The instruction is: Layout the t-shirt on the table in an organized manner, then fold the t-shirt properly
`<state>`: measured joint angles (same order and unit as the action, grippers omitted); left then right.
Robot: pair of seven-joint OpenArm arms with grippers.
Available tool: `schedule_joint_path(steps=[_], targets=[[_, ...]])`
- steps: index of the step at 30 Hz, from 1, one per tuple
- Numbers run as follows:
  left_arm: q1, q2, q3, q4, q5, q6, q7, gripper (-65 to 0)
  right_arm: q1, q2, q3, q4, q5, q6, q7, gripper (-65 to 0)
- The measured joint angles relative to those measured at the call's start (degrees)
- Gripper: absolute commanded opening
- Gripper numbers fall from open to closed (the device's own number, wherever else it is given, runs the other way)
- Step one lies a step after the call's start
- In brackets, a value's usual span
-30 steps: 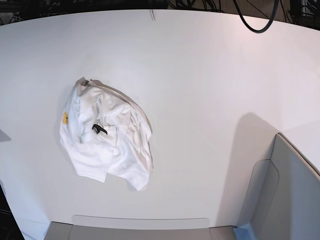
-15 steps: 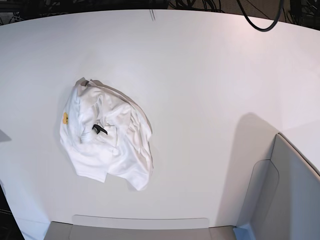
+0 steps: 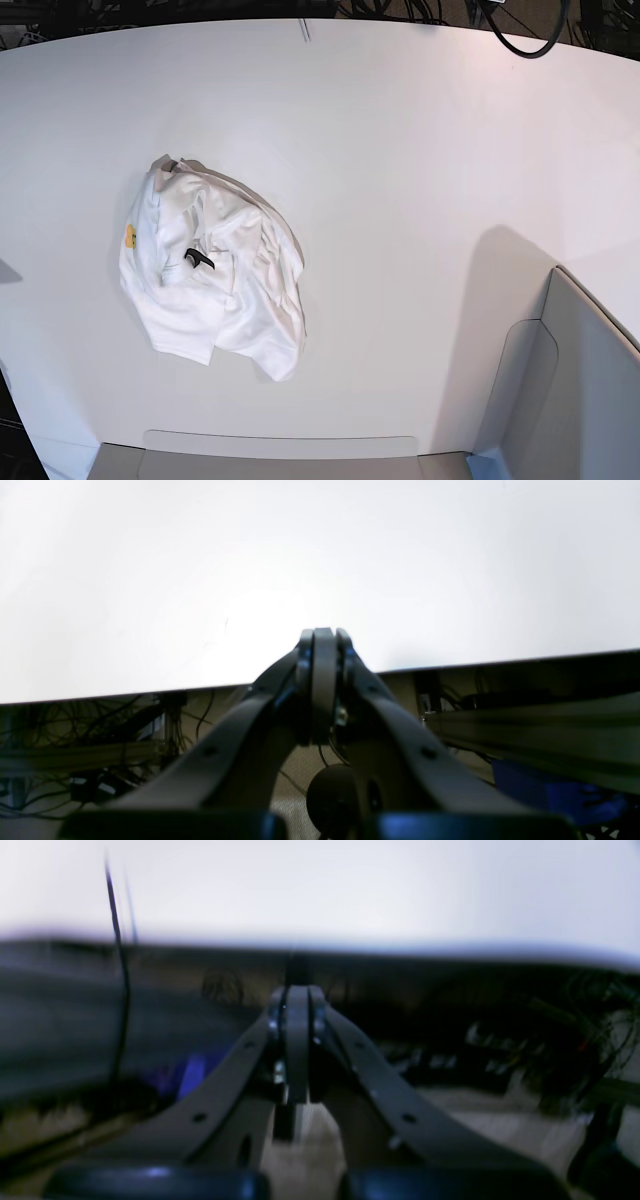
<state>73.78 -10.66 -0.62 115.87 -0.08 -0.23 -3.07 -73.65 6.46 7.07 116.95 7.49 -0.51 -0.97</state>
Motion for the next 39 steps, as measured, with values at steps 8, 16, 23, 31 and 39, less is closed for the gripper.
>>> schedule_joint_path(steps=[8, 16, 23, 31, 39], targets=[[-5.0, 0.3, -2.6, 0.0, 0.0, -0.6, 0.1, -65.0, 1.9, -0.1, 5.2, 0.0, 0.7, 0.2, -0.4, -65.0], [-16.1, 2.7, -5.8, 0.0, 0.0, -0.3, 0.5, -65.0, 12.2, -0.1, 4.9, 0.0, 0.7, 0.5, -0.2, -65.0], [-26.4, 2.6, -7.3, -0.2, 0.0, -0.1, 0.8, -65.0, 23.2, -0.2, 4.7, 0.0, 0.7, 0.2, -0.5, -65.0], [-30.9, 2.5, -6.9, -0.2, 0.0, 0.0, 1.7, -65.0, 30.7, -0.2, 4.7, 0.0, 0.7, 0.5, -0.5, -65.0], [-38.4, 2.5, -0.7, -0.3, 0.0, 0.0, 3.4, -65.0, 33.6, 2.3, -2.8, 0.0, 0.7, 0.5, -0.5, -65.0]])
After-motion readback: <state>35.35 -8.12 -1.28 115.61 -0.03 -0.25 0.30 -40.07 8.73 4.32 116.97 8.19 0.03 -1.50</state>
